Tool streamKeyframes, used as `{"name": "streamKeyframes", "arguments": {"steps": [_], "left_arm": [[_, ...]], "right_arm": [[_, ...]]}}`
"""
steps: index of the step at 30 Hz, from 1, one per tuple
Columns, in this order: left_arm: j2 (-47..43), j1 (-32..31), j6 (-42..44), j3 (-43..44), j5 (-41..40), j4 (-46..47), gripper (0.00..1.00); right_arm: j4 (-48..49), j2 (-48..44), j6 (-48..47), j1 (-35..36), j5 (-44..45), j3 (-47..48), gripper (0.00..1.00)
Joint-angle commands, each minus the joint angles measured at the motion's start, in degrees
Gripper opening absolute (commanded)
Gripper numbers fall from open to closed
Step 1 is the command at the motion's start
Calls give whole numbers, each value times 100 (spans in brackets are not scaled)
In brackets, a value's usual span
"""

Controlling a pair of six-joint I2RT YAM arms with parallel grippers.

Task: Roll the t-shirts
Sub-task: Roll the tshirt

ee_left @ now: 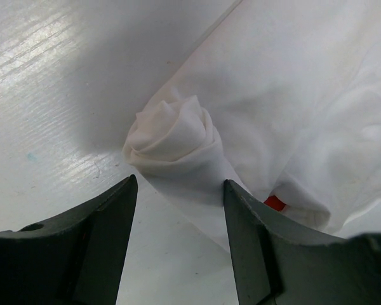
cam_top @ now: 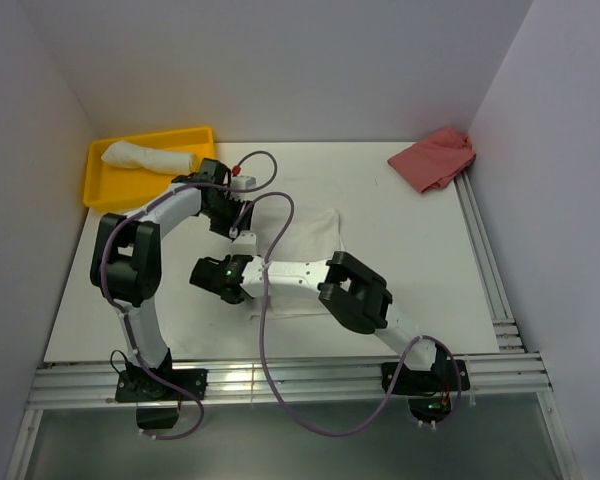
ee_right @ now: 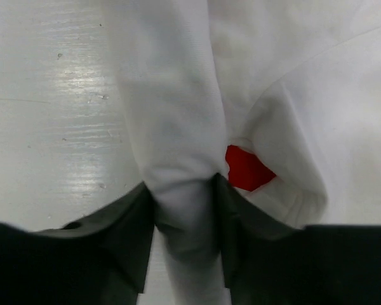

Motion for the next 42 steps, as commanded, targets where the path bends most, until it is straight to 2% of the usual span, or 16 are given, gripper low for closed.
{"name": "streamKeyframes", "arguments": {"steps": [1, 2, 5, 6, 8, 11, 18, 27, 34, 35, 37, 42], "left_arm": [[-171, 12, 25, 250, -1, -65, 62], [-180, 12, 25, 267, 16, -74, 62], [-224, 38, 51, 311, 52, -118, 63], [-233, 47, 51, 320, 69, -135, 63], [-233, 91, 60, 338, 95, -162, 64], [-251, 144, 69, 320, 131, -171, 64], [-365, 249, 148, 154, 157, -162, 64], [-365, 311, 166, -92, 26, -39, 61], [-611, 346, 201, -304, -54, 102, 70], [-646, 355, 209, -321, -45, 119, 80], [-681, 390, 227, -365, -19, 110, 85], [-637, 452, 218, -462, 236, 110, 81]], "right_arm": [[-38, 16, 36, -79, -225, -192, 41], [102, -115, -8, -105, -312, -410, 32], [1181, -571, -368, -254, -892, -1164, 22], [2003, -713, -482, -290, -1302, -1403, 20], [3129, -1064, -694, -403, -1735, -2034, 20], [4134, -1223, -729, -588, -2456, -2485, 19], [5789, -1259, -168, -914, -3504, -3216, 17], [5852, -1303, 614, -1081, -3372, -3716, 18], [5984, -1382, 905, -1125, -3346, -4042, 17], [6045, -1391, 931, -1125, -3346, -4086, 17], [6107, -1374, 1019, -1151, -3372, -4226, 17], [6168, -1347, 1064, -1186, -3363, -4332, 17]]}}
